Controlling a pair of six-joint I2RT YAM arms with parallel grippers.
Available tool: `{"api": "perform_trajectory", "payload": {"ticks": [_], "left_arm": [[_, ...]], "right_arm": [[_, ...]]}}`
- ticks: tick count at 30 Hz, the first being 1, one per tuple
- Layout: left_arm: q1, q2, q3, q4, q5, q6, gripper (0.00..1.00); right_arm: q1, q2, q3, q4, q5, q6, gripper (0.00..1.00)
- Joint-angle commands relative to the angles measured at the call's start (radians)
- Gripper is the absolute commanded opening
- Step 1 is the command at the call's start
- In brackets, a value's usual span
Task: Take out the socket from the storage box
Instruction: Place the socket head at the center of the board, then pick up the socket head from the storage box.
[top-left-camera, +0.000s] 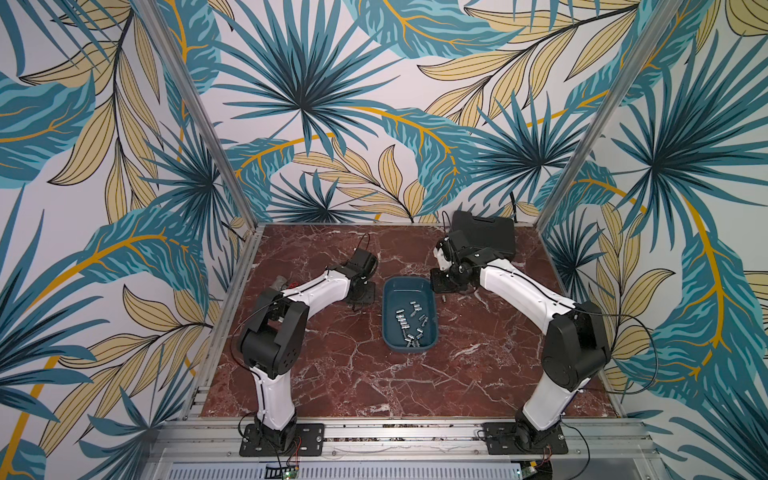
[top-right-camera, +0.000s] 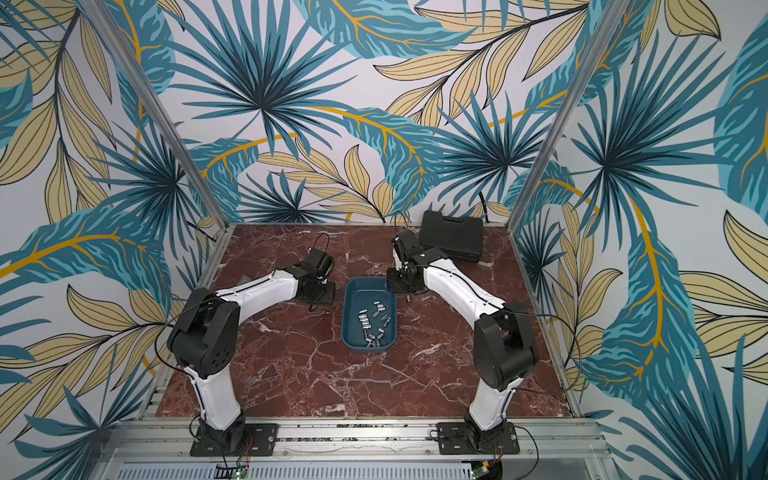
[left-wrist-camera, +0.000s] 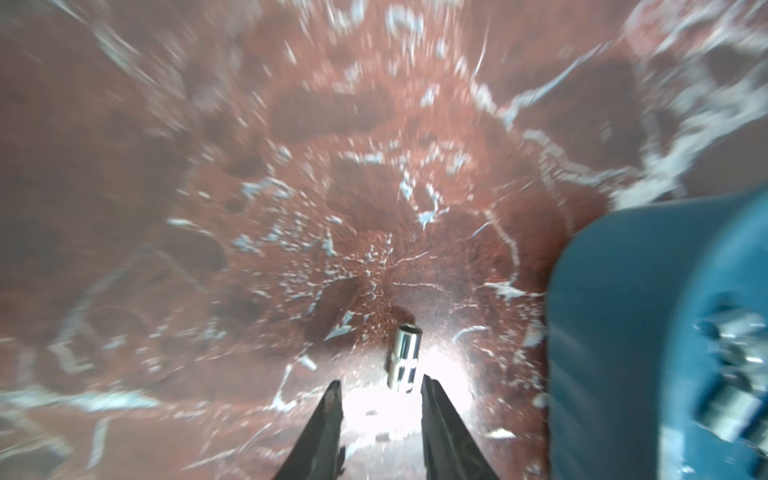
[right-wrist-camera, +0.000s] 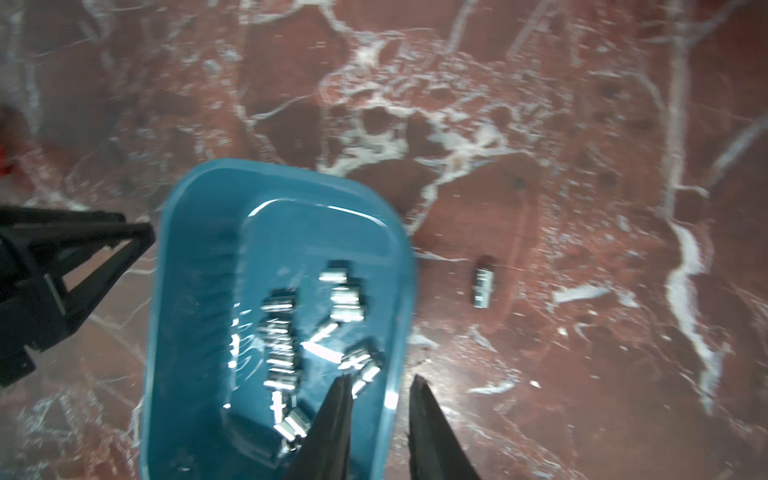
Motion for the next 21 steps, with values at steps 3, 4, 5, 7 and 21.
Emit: {"api": "perform_trajectory", "payload": {"ticks": [3,4,5,7,21], "left_arm": [[0.019,-0.082,-0.042,-0.016,-0.054,-0.011,0.36],[0.025,-0.094,-0.054,-0.013,-0.055,-0.017,0.36],[0.031,-0.105,-0.065,-0.010,-0.055,-0.019,0.36],[0.041,-0.128,-0.093,-0.002,-0.058,-0.028,0.36],[0.005,-0.049,-0.057,0.069,0.100,0.010,0.43]], "right_arm": [[0.078,0.055,0.054,-0.032,-0.026,-0.051,0.28],[0.093,0.071,0.060,-0.024,-0.031,-0.071,0.28],[0.102,0.081,0.061,-0.019,-0.035,-0.089,0.28],[0.119,0.107,0.064,-0.001,-0.045,-0.146,0.28],[0.133,0.229,0.107,-0.006,-0.028,-0.239,0.28]]}}
